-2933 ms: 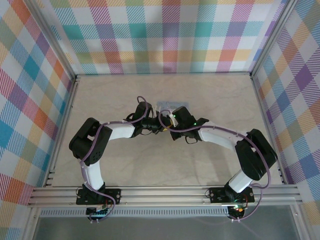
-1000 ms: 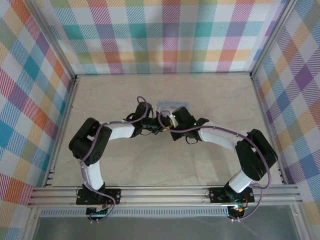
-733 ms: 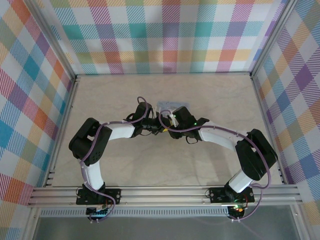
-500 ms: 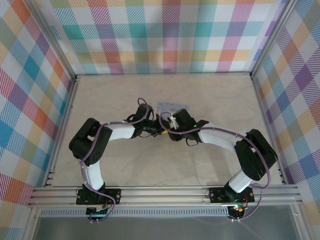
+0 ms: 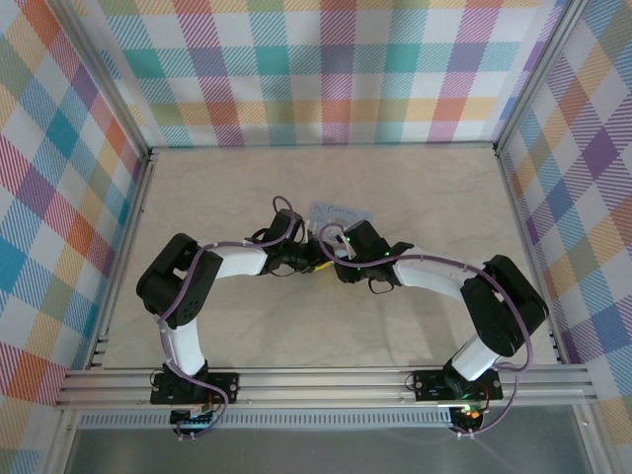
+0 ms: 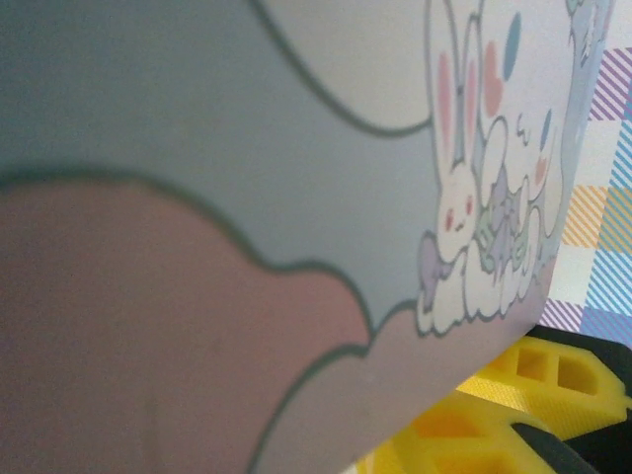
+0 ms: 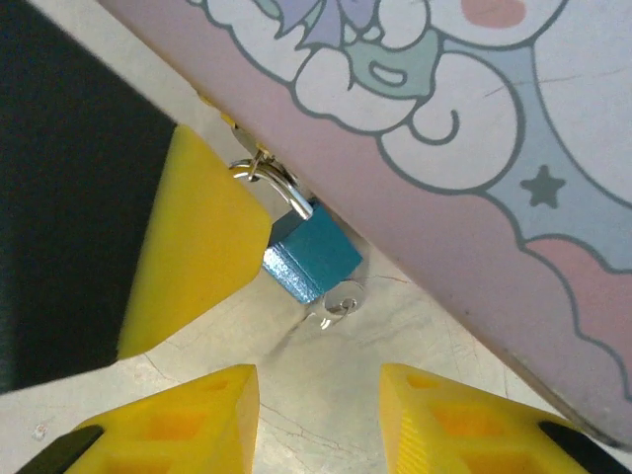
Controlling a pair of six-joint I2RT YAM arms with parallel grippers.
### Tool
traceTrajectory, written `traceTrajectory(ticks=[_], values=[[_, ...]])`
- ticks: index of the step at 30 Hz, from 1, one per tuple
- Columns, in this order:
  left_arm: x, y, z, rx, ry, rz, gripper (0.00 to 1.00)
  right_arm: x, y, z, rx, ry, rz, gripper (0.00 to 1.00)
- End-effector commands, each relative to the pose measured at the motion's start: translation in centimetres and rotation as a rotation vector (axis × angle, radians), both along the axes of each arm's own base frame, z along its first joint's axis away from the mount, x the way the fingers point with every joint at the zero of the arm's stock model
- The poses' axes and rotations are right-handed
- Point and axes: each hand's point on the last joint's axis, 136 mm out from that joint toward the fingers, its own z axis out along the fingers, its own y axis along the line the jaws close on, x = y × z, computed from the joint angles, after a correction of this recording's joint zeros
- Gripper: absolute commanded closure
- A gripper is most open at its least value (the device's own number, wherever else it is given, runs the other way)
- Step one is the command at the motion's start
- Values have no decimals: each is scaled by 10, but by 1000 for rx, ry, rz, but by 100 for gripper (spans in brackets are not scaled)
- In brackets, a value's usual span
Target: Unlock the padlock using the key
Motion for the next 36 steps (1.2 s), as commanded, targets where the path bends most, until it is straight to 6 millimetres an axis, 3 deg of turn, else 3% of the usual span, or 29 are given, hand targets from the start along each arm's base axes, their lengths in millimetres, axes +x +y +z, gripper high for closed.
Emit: traceTrajectory(ticks=[1,12,22,31,36], values=[[-20,13,-12,65,55,3,66,5,-4,0,11,-9,-46,62],[-20,35,17,129,-50,33,65,31,-17,9,-6,-54,-107,63],[13,53,47,186,-158,124,60,59,-20,17,-26,-107,-115,58],[55,72,60,268,-205,221,56,36,-22,27,-14,-116,-107,53],[78,77,54,327,-202,255,56,21,-18,14,-23,-84,-100,53]])
